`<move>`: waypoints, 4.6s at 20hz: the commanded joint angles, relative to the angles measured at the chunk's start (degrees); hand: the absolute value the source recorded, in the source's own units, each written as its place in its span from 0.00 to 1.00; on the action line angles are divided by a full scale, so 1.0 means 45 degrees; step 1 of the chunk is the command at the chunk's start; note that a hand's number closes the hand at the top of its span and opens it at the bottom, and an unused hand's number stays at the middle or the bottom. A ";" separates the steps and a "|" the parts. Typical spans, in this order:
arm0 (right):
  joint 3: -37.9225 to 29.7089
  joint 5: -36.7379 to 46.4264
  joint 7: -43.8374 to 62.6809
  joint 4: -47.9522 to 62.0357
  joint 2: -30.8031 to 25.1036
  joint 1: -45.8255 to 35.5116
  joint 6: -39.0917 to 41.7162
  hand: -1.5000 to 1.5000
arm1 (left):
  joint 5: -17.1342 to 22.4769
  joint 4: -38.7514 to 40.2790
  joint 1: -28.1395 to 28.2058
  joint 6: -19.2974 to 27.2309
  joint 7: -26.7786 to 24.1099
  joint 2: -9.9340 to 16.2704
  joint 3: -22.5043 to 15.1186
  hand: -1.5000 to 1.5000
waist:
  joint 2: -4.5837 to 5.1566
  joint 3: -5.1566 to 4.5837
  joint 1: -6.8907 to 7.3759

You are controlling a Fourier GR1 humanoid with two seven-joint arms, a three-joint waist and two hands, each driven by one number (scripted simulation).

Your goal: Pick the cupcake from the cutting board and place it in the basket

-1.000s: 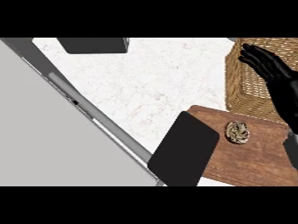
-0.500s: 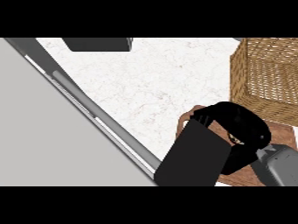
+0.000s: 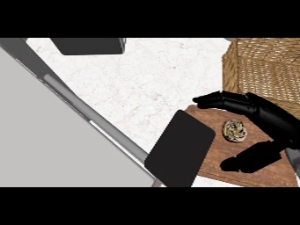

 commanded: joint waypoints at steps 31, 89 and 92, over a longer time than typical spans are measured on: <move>-0.1902 0.2184 -0.0748 0.0619 -0.6374 -0.1969 0.6141 0.00 | -0.0470 0.1158 0.0369 -0.0527 0.0592 -0.0447 -0.0077 0.50 | 0.0303 -0.0163 0.0252; 0.1301 1.1414 -0.3885 0.7410 -0.0326 -0.0555 0.0098 0.00 | -0.1377 0.0711 0.0519 -0.1136 0.1149 -0.1347 0.0760 0.50 | 0.0330 -0.0162 0.0427; 0.1324 1.1629 -0.3562 0.7212 0.0230 -0.0242 -0.0197 0.00 | -0.1454 0.0952 0.0039 -0.1401 0.1236 -0.1166 0.0900 0.50 | 0.0326 -0.0167 0.0326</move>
